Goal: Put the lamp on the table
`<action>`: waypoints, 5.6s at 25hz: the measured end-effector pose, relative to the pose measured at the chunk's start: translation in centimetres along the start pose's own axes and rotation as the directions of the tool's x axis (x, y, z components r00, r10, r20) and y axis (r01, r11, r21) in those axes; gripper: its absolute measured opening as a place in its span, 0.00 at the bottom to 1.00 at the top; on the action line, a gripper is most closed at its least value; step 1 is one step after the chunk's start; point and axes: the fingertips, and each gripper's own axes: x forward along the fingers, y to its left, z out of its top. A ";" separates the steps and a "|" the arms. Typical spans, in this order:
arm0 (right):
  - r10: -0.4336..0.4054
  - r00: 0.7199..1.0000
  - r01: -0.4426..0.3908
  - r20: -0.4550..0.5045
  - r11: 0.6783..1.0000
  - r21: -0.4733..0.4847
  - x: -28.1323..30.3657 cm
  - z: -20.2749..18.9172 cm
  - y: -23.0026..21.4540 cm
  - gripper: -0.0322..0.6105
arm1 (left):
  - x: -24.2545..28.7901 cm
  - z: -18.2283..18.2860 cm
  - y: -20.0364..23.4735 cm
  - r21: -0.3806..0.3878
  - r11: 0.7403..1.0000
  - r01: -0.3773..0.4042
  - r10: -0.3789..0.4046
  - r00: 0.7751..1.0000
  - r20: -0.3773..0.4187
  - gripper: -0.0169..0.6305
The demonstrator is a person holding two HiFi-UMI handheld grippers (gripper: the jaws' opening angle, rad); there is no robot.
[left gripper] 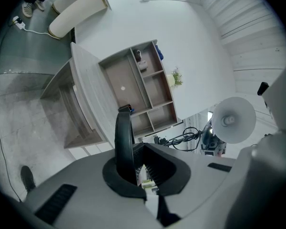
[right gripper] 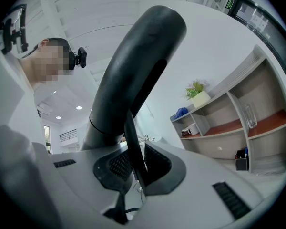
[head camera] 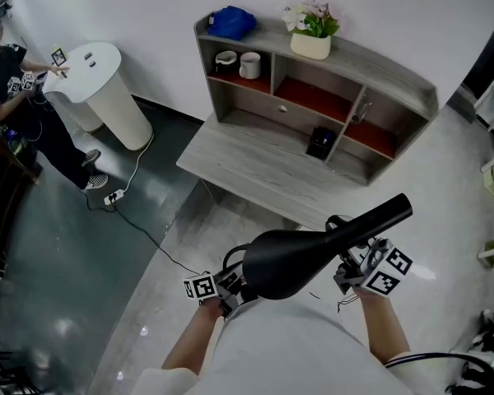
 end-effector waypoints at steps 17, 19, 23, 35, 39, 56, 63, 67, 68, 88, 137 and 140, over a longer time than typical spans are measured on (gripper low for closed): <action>-0.030 1.000 0.030 0.000 0.999 0.037 3.2 -3.2 3.0 0.12 | -5.1 1.0 2.2 -0.018 1.000 -0.001 0.000 1.000 -0.018 0.04; -0.035 0.999 0.034 0.006 0.999 0.039 3.8 -3.5 3.3 0.12 | -5.7 1.5 2.4 -0.014 1.000 0.005 -0.005 1.000 -0.021 0.04; -0.038 0.999 0.037 0.016 0.999 0.040 4.9 -4.1 4.0 0.12 | -7.1 2.3 2.9 -0.007 1.000 0.011 -0.011 1.000 -0.023 0.04; -0.013 1.000 0.013 -0.004 0.999 0.045 9.4 -4.2 2.8 0.12 | -7.5 5.8 4.3 -0.018 1.000 -0.002 0.002 1.000 0.010 0.04; 0.009 1.000 -0.008 -0.010 0.999 0.048 11.2 -3.7 1.3 0.12 | -6.6 7.7 4.8 -0.020 1.000 -0.008 0.009 1.000 0.028 0.04; 0.098 0.994 -0.093 -0.048 0.991 0.094 20.2 -1.5 -7.9 0.12 | -1.5 16.8 7.4 -0.038 0.998 -0.053 0.057 0.992 0.108 0.04; 0.152 0.986 -0.144 -0.065 0.982 0.119 23.8 -0.6 -12.4 0.12 | 1.1 19.9 8.3 -0.050 0.997 -0.064 0.072 0.984 0.165 0.04; 0.180 0.981 -0.169 -0.076 0.977 0.132 25.2 -0.1 -14.6 0.12 | 2.6 21.3 8.7 -0.053 0.996 -0.075 0.084 0.978 0.190 0.04; 0.187 0.979 -0.176 -0.077 0.975 0.133 25.5 0.0 -15.1 0.12 | 3.0 21.6 8.7 -0.053 0.996 -0.078 0.087 0.977 0.196 0.04; 0.238 0.967 -0.223 -0.097 0.964 0.143 31.6 0.3 -19.4 0.12 | 5.0 27.1 11.5 -0.067 0.991 -0.115 0.129 0.956 0.264 0.04; 0.396 0.818 -0.379 -0.416 0.917 0.127 62.7 -16.0 -23.5 0.14 | 3.5 43.3 35.6 -0.280 0.959 -0.034 0.187 0.821 0.540 0.04; 0.406 0.807 -0.397 -0.429 0.910 0.116 63.6 -15.9 -23.0 0.14 | 3.7 44.1 35.5 -0.283 0.959 -0.016 0.178 0.811 0.557 0.04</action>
